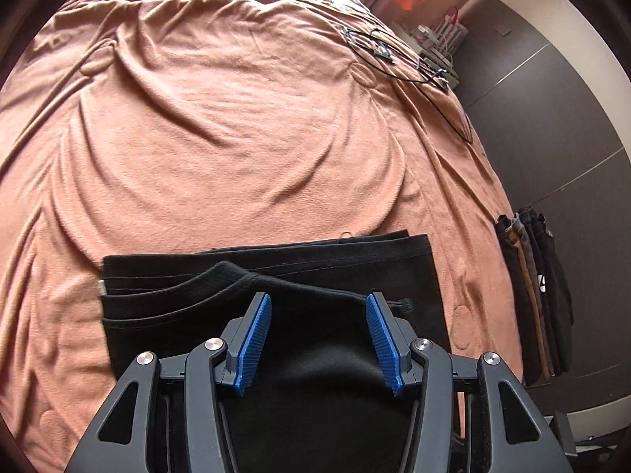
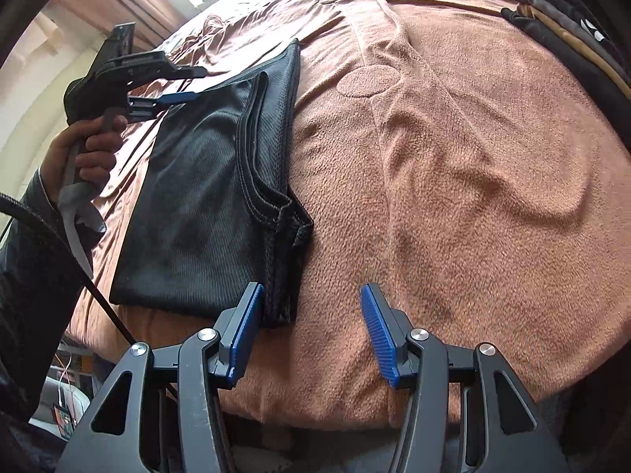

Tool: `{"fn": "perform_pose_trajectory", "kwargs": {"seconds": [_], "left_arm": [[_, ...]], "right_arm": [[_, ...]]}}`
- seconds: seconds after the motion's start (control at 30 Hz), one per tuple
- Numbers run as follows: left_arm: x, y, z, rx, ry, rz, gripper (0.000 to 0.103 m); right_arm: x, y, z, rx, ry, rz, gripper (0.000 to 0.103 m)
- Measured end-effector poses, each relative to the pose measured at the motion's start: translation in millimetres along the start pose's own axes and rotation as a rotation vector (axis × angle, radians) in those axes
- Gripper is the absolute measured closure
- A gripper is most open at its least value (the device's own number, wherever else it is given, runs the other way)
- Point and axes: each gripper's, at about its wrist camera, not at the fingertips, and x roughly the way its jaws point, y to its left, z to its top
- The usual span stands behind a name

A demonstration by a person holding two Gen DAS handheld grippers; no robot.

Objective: Fold small clothes

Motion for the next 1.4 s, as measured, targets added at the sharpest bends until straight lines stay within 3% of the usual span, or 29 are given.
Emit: {"fn": "perform_pose_trajectory", "kwargs": {"seconds": [0.4, 0.63, 0.83, 0.9, 0.97, 1.03, 1.13, 1.3, 1.4], "left_arm": [[-49.1, 69.7, -7.6, -0.113, -0.106, 0.126, 0.051], [-34.0, 88.8, -13.4, -0.124, -0.078, 0.155, 0.051], [-17.0, 81.9, -11.2, -0.077, -0.076, 0.168, 0.051], [-13.8, 80.9, -8.7, -0.066, -0.085, 0.17, 0.057], [-11.1, 82.8, -7.0, -0.071, -0.082, 0.163, 0.085], [-11.2, 85.4, -6.8, -0.072, -0.09, 0.173, 0.091], [-12.9, 90.1, -7.7, -0.072, -0.098, 0.179, 0.093], [-12.5, 97.6, -8.4, -0.099, -0.095, 0.155, 0.093], [-14.0, 100.1, -8.9, -0.133, -0.075, 0.142, 0.087]], "right_arm": [[-17.2, 8.6, 6.7, -0.001, -0.047, 0.006, 0.053], [-8.6, 10.4, 15.0, 0.002, -0.04, -0.002, 0.053], [1.0, 11.4, 21.0, 0.003, -0.027, -0.012, 0.053], [3.0, 12.6, 22.9, 0.0, -0.028, -0.016, 0.053], [5.4, 12.9, 25.5, -0.001, -0.029, -0.017, 0.054], [8.5, 11.8, 27.4, 0.001, -0.029, -0.018, 0.056], [12.8, 10.8, 28.2, 0.005, -0.02, -0.022, 0.06], [18.1, 12.0, 26.2, -0.007, -0.004, -0.011, 0.077], [16.4, 12.4, 23.3, -0.002, 0.0, -0.01, 0.079]]}}
